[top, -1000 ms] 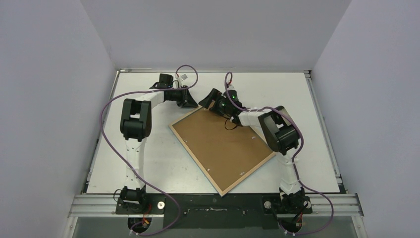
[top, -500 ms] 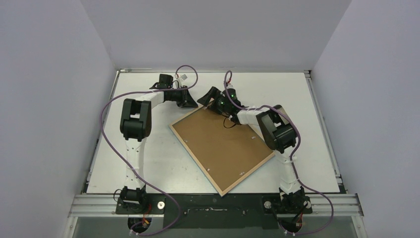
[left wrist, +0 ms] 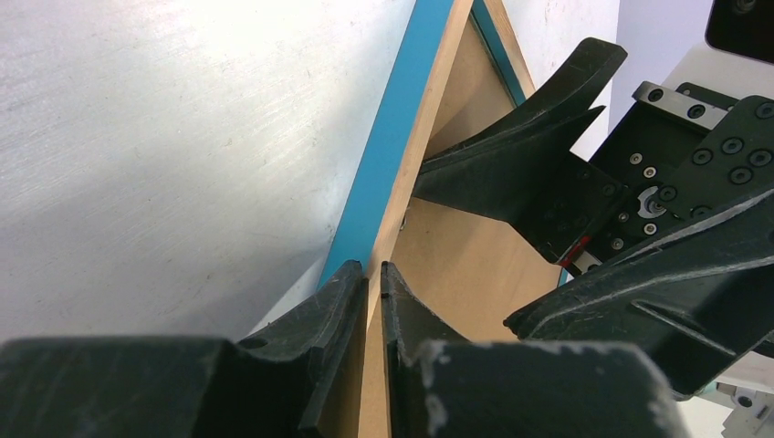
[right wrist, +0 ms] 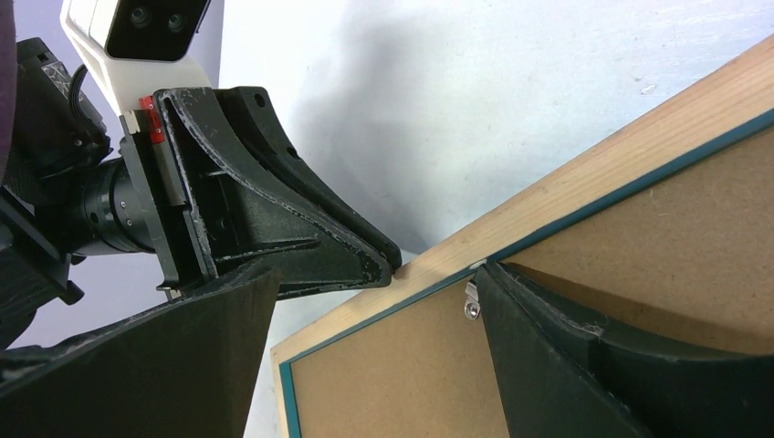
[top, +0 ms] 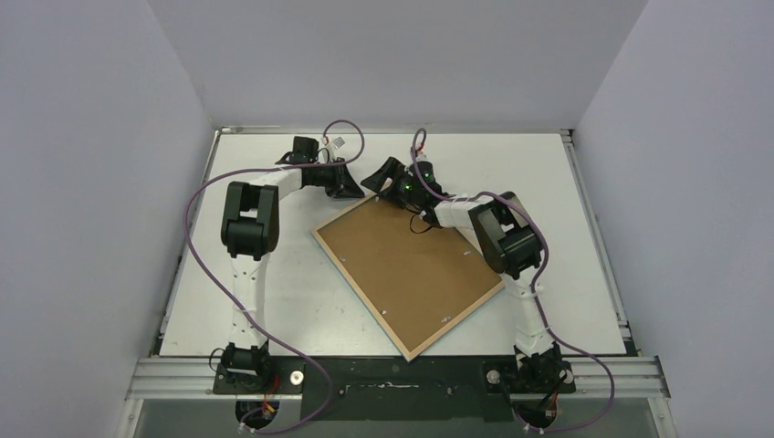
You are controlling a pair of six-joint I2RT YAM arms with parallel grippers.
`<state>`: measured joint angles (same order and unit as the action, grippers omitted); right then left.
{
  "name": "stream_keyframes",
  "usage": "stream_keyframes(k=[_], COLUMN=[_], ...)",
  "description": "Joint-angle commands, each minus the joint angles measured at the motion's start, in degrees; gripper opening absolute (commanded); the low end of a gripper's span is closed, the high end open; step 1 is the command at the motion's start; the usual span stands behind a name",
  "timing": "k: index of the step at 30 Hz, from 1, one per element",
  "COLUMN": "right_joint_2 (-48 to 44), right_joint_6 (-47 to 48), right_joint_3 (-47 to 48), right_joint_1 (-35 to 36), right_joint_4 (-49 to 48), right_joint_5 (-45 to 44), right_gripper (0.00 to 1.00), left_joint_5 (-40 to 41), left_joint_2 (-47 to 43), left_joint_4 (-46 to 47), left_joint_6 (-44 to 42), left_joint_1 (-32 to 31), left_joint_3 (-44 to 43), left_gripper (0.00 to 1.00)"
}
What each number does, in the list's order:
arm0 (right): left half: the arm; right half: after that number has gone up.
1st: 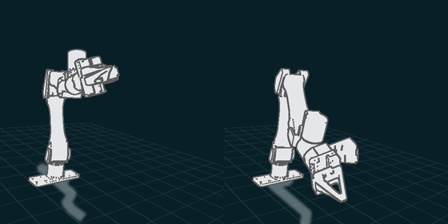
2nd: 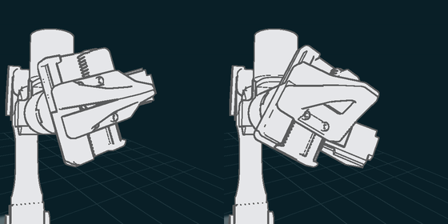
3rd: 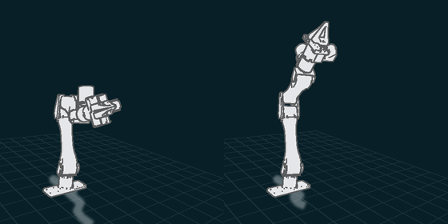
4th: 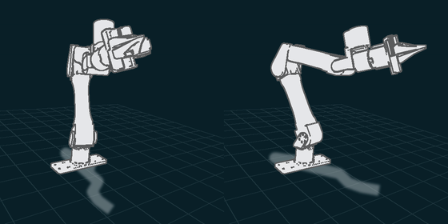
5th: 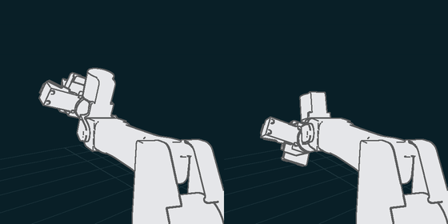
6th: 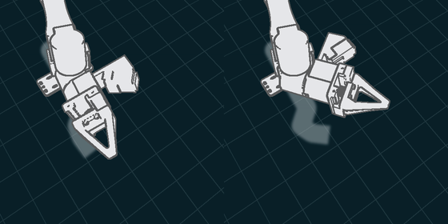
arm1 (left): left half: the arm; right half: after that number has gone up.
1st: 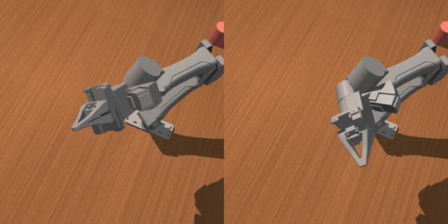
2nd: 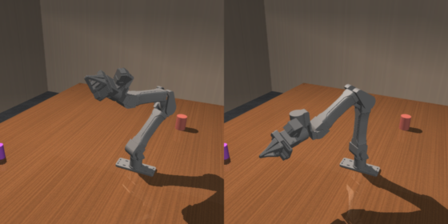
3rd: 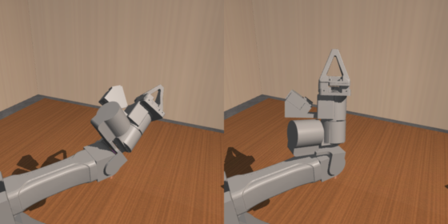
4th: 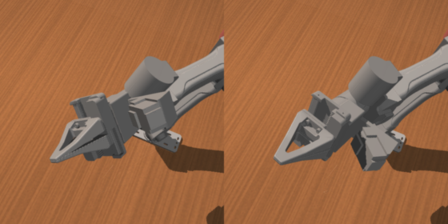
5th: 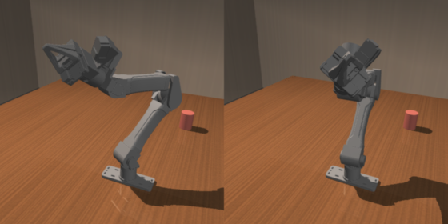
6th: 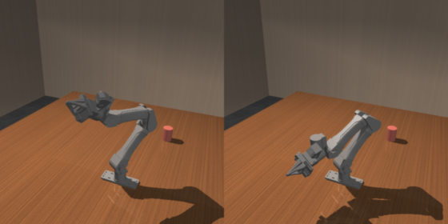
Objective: Put the photo into the frame
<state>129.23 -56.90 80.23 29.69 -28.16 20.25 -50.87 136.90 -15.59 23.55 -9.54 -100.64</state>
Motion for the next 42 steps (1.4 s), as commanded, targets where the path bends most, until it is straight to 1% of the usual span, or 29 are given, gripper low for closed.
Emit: stream_keyframes(k=[1,13,19,23,29,33,42], right_joint_2=[2.6,3.1,-0.5,-1.7,-1.3,-1.6,0.7], right_joint_6=[-0.7,2.0,5.3,7.9,9.7,10.5,10.9], right_joint_3=[2.5,4.3,0.8,0.8,2.0,1.5,4.9], right_joint_1=[0.6,0.9,-0.3,-1.6,-1.5,-1.3,0.9], right_joint_4=[-2.7,-3.4,-2.2,0.4,4.2,4.4,6.5], right_joint_5=[3.5,9.0,7.1,7.0,7.0,6.2,8.3], right_gripper=[0.81,0.8,0.84,0.85,0.85,0.85,0.84], left_joint_5=[-1.1,-1.2,-1.2,-0.9,-0.7,-1.0,-1.2], left_joint_2=[0.4,0.5,0.0,0.0,-0.1,-0.1,0.0], left_joint_4=[1.4,1.8,0.3,-0.9,-1.0,-1.0,-1.6], left_joint_6=[0.0,0.4,-1.1,-2.2,-2.4,-2.6,-3.0], left_joint_1=[-0.1,-0.2,-0.2,-0.1,-0.1,-0.2,-0.4], left_joint_3=[0.6,0.6,1.2,1.3,1.4,1.5,1.6], left_gripper=[0.1,0.1,0.09,0.09,0.09,0.09,0.09])
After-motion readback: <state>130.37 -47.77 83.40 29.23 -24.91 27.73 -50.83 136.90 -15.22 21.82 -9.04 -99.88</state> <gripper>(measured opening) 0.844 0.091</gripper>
